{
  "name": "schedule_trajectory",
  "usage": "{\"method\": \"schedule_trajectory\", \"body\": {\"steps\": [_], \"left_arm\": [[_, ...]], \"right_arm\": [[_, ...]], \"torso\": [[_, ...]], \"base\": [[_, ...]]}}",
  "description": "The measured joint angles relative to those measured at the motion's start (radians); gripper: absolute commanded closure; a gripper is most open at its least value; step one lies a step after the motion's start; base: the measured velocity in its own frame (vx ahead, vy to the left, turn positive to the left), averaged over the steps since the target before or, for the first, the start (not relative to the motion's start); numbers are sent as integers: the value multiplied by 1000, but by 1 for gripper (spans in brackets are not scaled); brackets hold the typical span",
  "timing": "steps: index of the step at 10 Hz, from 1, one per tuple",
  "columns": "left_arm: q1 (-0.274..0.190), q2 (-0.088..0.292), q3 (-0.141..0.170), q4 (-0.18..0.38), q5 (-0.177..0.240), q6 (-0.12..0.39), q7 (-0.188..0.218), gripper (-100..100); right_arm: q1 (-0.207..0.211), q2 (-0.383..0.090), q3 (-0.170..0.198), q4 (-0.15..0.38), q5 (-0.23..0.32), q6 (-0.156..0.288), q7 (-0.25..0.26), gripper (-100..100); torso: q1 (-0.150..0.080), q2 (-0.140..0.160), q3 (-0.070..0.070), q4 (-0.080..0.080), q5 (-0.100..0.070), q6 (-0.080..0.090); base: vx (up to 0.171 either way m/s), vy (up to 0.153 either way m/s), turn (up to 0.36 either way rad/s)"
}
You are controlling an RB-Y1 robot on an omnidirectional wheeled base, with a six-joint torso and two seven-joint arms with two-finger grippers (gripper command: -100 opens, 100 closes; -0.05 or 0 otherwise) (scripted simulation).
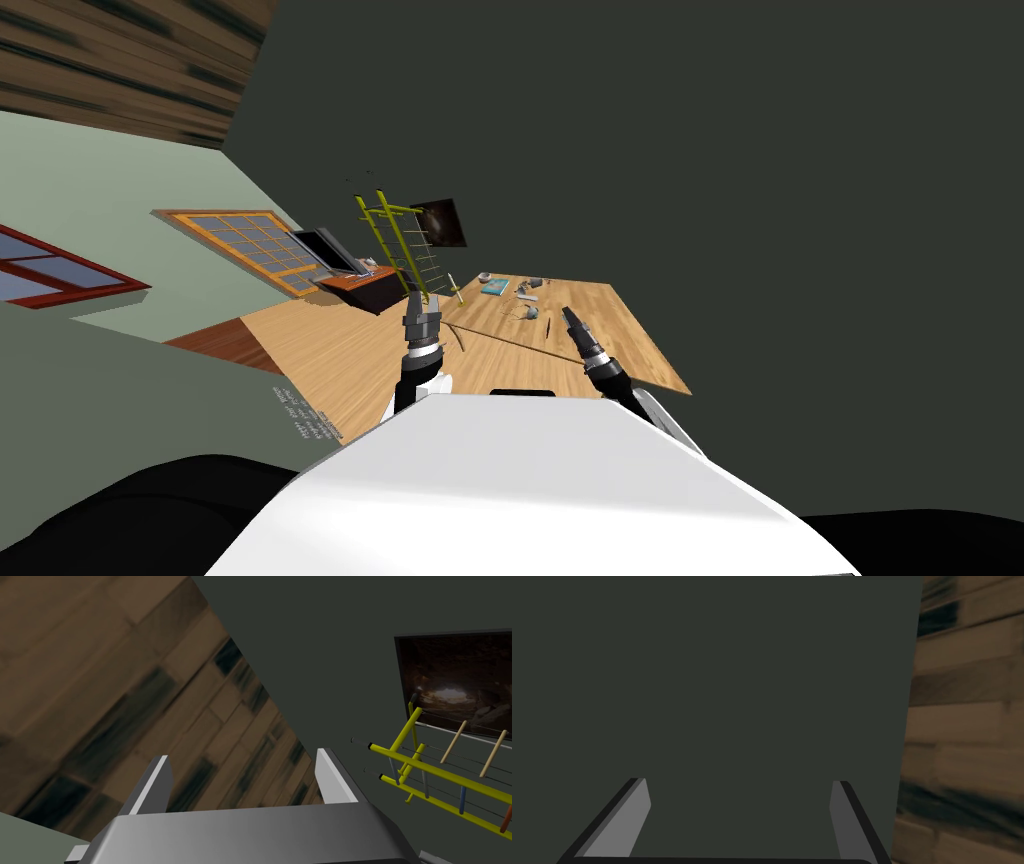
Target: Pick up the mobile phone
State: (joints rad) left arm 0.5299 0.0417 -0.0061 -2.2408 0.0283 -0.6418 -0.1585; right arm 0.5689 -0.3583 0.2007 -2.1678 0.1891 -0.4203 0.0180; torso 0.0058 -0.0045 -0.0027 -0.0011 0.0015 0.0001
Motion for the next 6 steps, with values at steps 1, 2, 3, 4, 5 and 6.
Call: {"method": "schedule_trajectory", "body": {"steps": [1, 2, 3, 4, 5, 6], "left_arm": [[0, 0, 0, 0, 0, 0, 0, 0], [0, 0, 0, 0, 0, 0, 0, 0], [0, 0, 0, 0, 0, 0, 0, 0], [0, 0, 0, 0, 0, 0, 0, 0], [0, 0, 0, 0, 0, 0, 0, 0], [0, 0, 0, 0, 0, 0, 0, 0]], "right_arm": [[4, -28, 19, 22, 7, -7, 3, -100], [14, -59, 48, 44, 19, -12, 8, -100], [29, -98, 72, 61, 28, -15, 8, -100], [32, -120, 87, 73, 34, -17, 9, -100], [29, -141, 112, 123, 45, -36, 18, -100], [40, -182, 131, 144, 51, -46, 17, -100]], "torso": [[-2, 1, 0, 0, 0, 0], [-1, 0, 0, 0, 0, 0], [0, -2, -1, 0, 0, 0], [-1, 0, 0, 0, 0, 0], [-1, 0, 0, 0, 0, 0], [0, -1, -1, 0, 0, 0]], "base": [[78, 83, 64], [102, 102, 75], [71, 73, 15], [64, 65, 48], [94, 91, 89], [60, 71, 31]]}}
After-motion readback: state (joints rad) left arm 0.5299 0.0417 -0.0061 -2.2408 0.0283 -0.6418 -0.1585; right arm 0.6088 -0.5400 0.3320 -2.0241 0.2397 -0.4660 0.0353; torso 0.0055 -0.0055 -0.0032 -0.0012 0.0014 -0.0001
